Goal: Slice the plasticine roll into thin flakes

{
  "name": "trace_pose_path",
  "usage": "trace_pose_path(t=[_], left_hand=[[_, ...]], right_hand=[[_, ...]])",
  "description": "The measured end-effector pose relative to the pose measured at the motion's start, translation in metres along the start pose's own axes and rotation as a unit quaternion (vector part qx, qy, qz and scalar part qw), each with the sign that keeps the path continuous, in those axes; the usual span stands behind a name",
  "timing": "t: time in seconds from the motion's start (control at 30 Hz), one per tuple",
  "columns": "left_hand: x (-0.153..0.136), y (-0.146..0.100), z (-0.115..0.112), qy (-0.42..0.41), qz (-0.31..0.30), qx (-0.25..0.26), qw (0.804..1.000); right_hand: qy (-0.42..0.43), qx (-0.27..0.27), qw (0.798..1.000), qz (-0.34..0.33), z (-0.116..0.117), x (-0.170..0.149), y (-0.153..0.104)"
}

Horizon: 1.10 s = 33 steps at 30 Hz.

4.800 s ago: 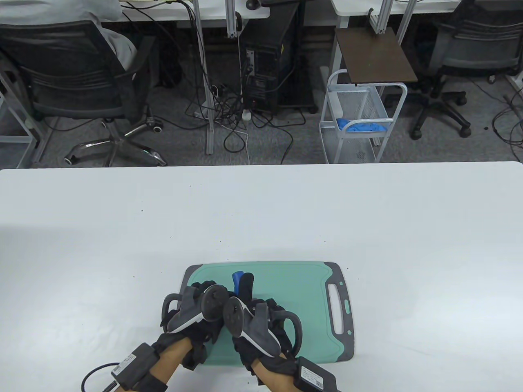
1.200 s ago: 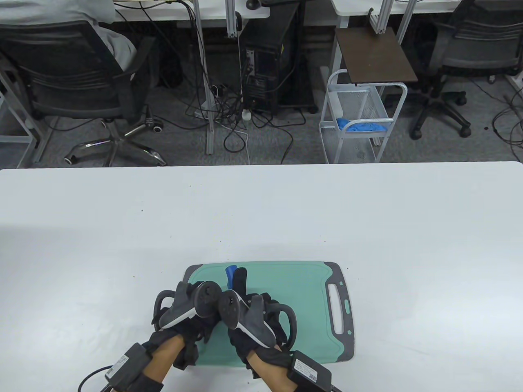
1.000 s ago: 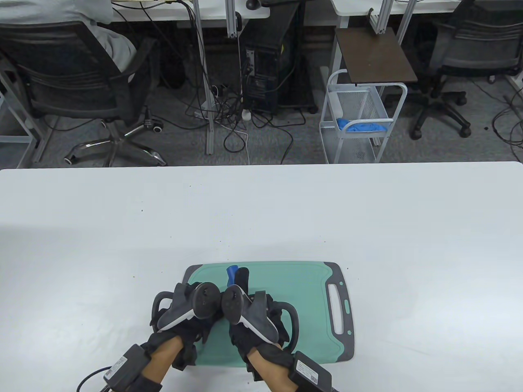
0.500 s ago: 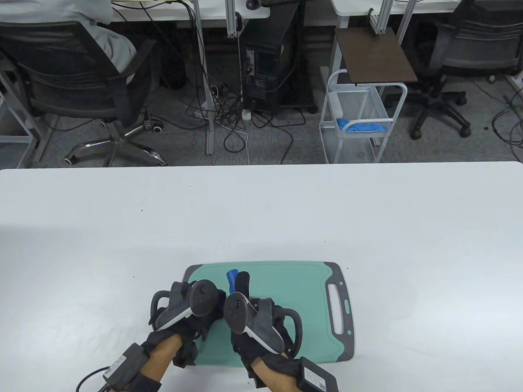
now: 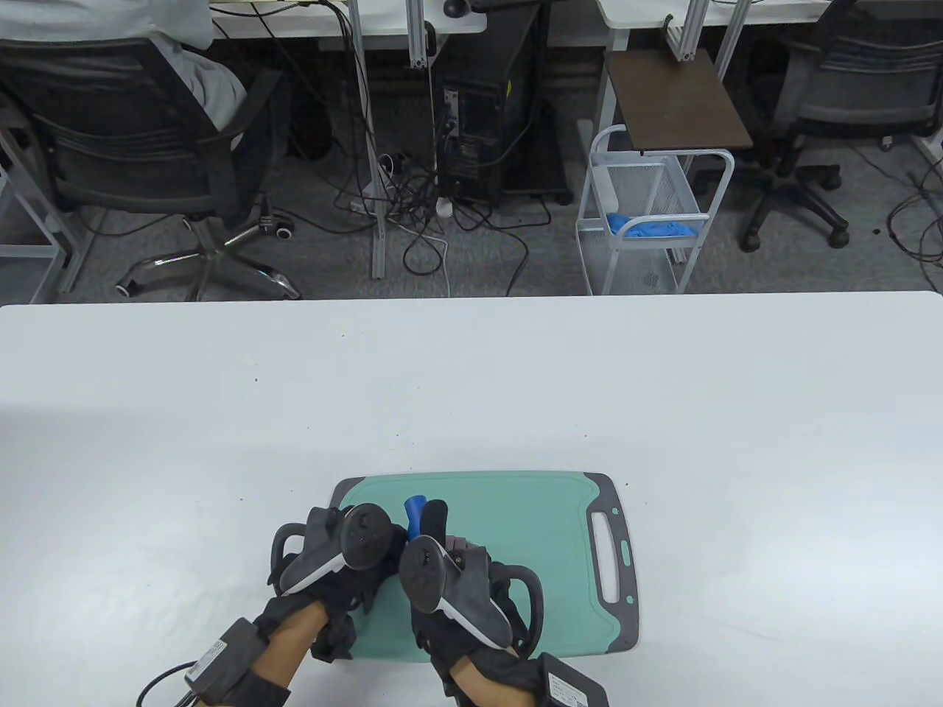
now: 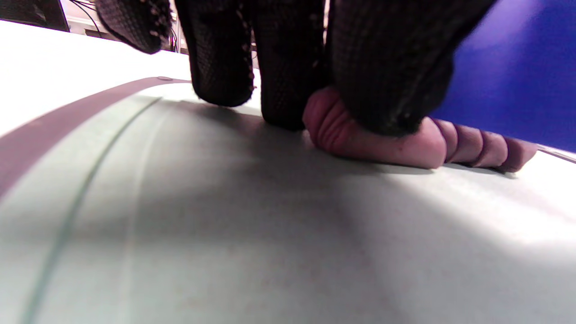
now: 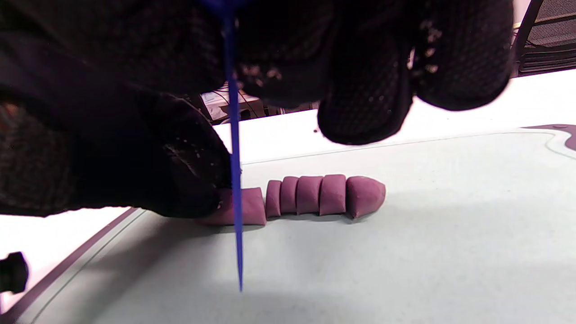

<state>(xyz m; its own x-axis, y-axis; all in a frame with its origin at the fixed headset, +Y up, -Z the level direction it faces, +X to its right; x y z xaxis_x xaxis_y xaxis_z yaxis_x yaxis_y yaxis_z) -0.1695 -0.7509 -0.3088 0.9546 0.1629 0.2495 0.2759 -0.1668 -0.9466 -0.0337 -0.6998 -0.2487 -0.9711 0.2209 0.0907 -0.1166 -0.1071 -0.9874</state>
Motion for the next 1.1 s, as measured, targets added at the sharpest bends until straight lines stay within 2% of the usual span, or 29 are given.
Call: trace_pose_path(t=[1.1], left_hand=[[0.002, 0.001, -0.001, 0.007, -0.002, 0.001, 1.000]], right_hand=[[-0.046, -0.031, 0.998, -0.007, 0.024, 0.010, 0.016]])
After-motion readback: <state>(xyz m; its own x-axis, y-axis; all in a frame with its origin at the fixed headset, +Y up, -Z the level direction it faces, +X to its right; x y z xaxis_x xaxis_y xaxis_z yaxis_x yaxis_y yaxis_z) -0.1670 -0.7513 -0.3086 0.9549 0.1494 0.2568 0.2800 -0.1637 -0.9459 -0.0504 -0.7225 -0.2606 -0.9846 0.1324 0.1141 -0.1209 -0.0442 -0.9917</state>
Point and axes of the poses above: the tracker on the back of each hand, its own x axis roughly to the thumb side, its own y axis roughly from the wrist to the fingertips, z = x × y, the point moved 3 cm from there along y, roughly from the wrist to the fingertips
